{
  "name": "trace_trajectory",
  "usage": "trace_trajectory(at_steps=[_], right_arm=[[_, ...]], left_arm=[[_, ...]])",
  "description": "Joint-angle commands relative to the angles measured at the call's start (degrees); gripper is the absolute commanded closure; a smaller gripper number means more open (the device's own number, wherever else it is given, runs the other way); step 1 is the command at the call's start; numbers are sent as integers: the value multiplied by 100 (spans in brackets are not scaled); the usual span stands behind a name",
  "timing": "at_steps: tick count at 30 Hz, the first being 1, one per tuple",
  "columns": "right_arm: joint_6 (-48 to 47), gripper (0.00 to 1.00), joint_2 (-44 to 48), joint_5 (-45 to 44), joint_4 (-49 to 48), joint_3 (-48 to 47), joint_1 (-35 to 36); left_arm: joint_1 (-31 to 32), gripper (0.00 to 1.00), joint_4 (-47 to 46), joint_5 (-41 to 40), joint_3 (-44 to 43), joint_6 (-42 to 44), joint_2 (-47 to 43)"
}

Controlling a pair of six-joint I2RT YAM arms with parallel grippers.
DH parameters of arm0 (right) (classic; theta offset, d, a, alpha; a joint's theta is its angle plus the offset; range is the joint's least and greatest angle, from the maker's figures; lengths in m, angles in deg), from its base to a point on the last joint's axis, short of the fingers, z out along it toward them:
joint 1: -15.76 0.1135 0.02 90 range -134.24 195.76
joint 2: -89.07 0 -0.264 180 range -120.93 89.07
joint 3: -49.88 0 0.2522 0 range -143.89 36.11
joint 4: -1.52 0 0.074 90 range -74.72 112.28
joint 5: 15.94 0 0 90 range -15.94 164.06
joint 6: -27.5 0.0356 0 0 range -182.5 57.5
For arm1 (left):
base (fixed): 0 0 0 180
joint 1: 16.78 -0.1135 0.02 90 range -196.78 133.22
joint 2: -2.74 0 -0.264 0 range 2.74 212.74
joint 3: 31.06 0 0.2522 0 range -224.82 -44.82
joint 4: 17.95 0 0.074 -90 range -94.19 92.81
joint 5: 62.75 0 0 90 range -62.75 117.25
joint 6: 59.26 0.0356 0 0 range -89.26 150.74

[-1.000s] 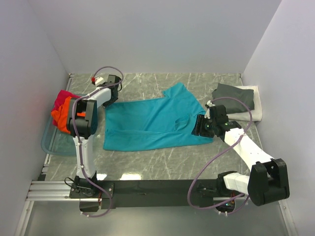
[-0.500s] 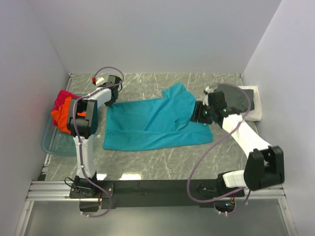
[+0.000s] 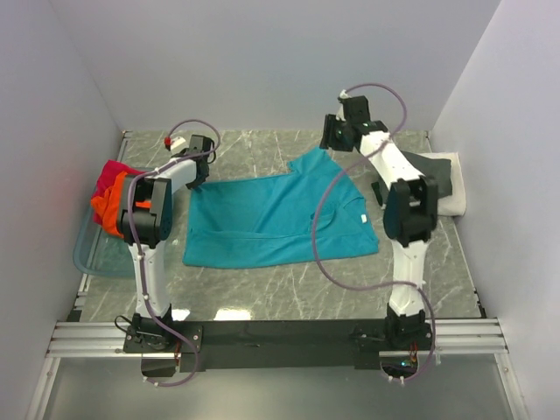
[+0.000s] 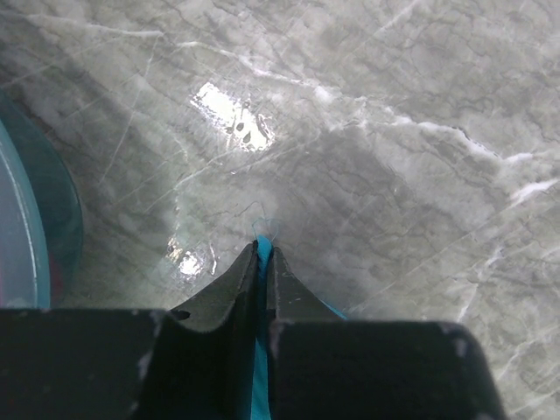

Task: Fold and stack the t-shirts
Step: Fold the tshirt

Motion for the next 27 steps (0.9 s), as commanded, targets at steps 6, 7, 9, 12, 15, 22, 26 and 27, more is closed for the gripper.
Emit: trace_trajectory(at_steps=[6,7,9,12,15,22,26,27], right_arm=[[-209,43,-1830,-41,333,-2399,-91],[-166,42,-2014,-50,307,-2540,-117],[-104,40,-2121,-41,106,-2524,-179],[142,40,-2253,275,-62,-2594,-285],[274,38,-2463,214,-98,-2901,-293],[538,37,-2965,311,131,-3296,-294],[617,37,-2912,232,-45,-3077,-285],[608,37,-2965,232,77,-3242,-276]], left_arm=[[-16,92,-53,509,227,212,-211],[-16,93,-62,509,218,221,-211],[-16,93,-70,544,218,256,-219],[-16,94,-70,571,192,291,-219],[-7,95,-88,659,192,291,-237],[-7,97,-71,712,166,318,-325],[-7,98,-70,746,148,327,-369],[2,98,-70,764,148,327,-377]])
